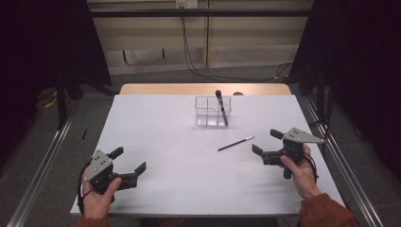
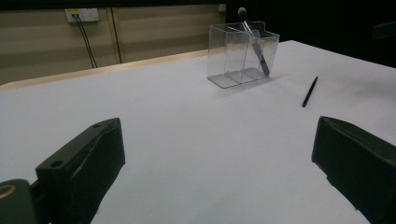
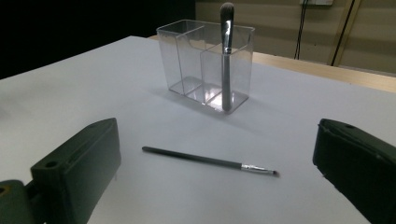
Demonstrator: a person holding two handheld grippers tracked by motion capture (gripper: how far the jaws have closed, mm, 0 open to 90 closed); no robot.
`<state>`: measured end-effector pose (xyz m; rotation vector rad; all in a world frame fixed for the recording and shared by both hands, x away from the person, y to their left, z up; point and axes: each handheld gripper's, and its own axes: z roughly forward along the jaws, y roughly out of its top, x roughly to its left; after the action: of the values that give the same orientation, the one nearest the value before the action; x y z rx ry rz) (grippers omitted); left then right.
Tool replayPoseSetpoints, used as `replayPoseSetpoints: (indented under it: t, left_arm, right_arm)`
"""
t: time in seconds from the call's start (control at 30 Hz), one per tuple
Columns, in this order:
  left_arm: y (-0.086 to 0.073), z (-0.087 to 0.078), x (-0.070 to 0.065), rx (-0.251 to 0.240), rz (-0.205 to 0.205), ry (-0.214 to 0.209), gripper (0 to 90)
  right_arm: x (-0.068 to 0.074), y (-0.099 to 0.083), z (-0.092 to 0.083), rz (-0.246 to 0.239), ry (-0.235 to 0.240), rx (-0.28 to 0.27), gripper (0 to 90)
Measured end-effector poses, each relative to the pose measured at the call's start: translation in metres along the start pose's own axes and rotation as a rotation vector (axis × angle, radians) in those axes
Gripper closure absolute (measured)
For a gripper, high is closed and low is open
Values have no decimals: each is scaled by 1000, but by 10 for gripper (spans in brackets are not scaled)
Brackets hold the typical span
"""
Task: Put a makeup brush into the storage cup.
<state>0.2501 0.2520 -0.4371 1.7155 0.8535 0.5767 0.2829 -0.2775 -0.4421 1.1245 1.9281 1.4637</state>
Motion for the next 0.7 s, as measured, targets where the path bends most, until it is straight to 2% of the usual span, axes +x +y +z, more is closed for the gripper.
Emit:
replayPoseSetpoints:
  t: [0.37, 0.43, 0.6, 0.7]
  left_arm:
    - [0, -1, 0, 0, -4, 4, 26]
    - [0, -1, 0, 0, -4, 3, 25]
    - [0, -1, 0, 0, -3, 3, 26]
    - [0, -1, 0, 1, -3, 4, 26]
  right_arm:
    - [-14, 18, 24, 1, 20, 48, 13]
    - [-16, 20, 28, -13, 32, 85, 13]
    - [-19, 27, 34, -21, 41, 103, 22]
    - [-20, 31, 40, -46, 54, 142, 28]
